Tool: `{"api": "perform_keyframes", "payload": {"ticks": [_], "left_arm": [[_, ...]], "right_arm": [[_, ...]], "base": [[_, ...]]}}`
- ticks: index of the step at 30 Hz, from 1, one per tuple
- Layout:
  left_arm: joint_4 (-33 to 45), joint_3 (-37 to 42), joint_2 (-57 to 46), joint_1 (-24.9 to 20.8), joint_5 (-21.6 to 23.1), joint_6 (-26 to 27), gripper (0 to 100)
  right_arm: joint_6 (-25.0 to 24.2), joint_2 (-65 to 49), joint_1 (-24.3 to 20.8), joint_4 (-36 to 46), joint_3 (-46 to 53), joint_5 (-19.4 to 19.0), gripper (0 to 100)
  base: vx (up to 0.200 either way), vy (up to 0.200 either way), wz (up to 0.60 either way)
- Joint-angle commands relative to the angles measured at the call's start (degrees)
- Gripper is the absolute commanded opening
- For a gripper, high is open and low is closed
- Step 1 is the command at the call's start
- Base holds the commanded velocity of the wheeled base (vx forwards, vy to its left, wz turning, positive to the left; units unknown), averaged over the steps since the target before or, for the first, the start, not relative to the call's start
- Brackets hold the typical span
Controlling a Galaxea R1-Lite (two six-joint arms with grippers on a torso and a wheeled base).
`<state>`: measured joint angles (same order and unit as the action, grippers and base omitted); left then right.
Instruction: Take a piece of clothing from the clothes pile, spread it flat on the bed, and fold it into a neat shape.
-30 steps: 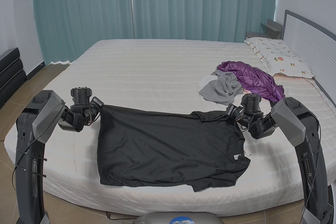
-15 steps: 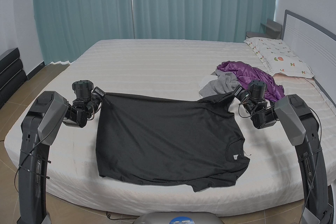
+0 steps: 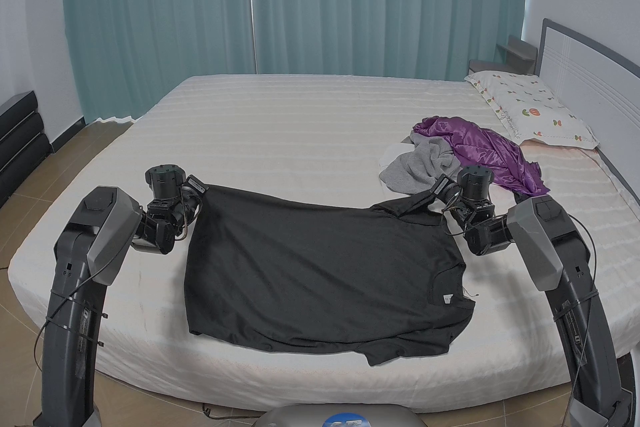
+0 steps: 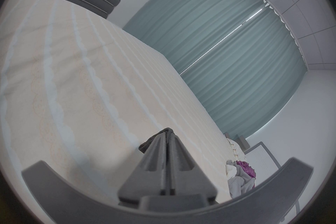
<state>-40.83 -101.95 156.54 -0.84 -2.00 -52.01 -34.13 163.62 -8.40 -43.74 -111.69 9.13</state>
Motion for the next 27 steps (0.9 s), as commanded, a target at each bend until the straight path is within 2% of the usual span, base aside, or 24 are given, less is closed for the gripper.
{"api": "perform_keyframes", "payload": {"ticks": [1,7,8,11,13,16,20,23,26,27], "left_arm": [[0.05,0.17,0.61,-0.13,-0.02,-0.03,100],[-0.48,4.39,-0.97,-0.48,-0.11,0.06,100],[-0.57,7.56,-4.14,-0.39,-0.11,0.06,100],[-1.98,14.15,-9.67,-0.39,0.33,-0.03,100],[-5.49,21.79,-15.56,-0.21,1.38,-0.11,100],[-6.72,28.03,-20.84,-0.39,3.23,0.94,100],[-6.63,36.56,-27.60,-1.44,4.64,3.40,100],[-7.07,42.80,-29.80,-2.94,4.81,3.49,100],[-7.16,47.55,-31.73,-3.47,4.90,3.49,100],[-7.25,51.94,-33.67,-3.73,4.99,3.40,100]], "right_arm": [[0.03,1.00,-0.30,0.06,0.60,-0.08,100],[0.82,-4.72,-0.74,-3.28,12.20,-0.96,100],[0.65,-8.41,-0.74,-5.92,18.44,-2.71,100],[0.30,-14.30,-0.65,-8.82,27.75,-4.38,100],[-0.50,-21.15,-0.65,-10.49,39.36,-5.88,100],[-2.17,-28.62,-0.74,-12.69,52.28,-7.29,100],[-6.47,-38.38,-0.83,-16.38,70.03,-13.26,100],[-6.65,-41.10,-0.83,-19.45,79.17,-14.93,100],[-7.17,-41.45,-0.74,-22.79,83.57,-15.02,100],[-8.49,-41.37,-0.74,-25.43,86.55,-14.93,100]], "base": [[0.000,0.000,0.00],[0.000,0.000,0.00],[0.000,0.000,0.00],[0.000,0.000,0.00],[0.000,0.000,0.00],[0.000,0.000,0.00],[0.000,0.000,0.00],[0.000,0.000,0.00],[0.000,0.000,0.00],[0.000,0.000,0.00]]}}
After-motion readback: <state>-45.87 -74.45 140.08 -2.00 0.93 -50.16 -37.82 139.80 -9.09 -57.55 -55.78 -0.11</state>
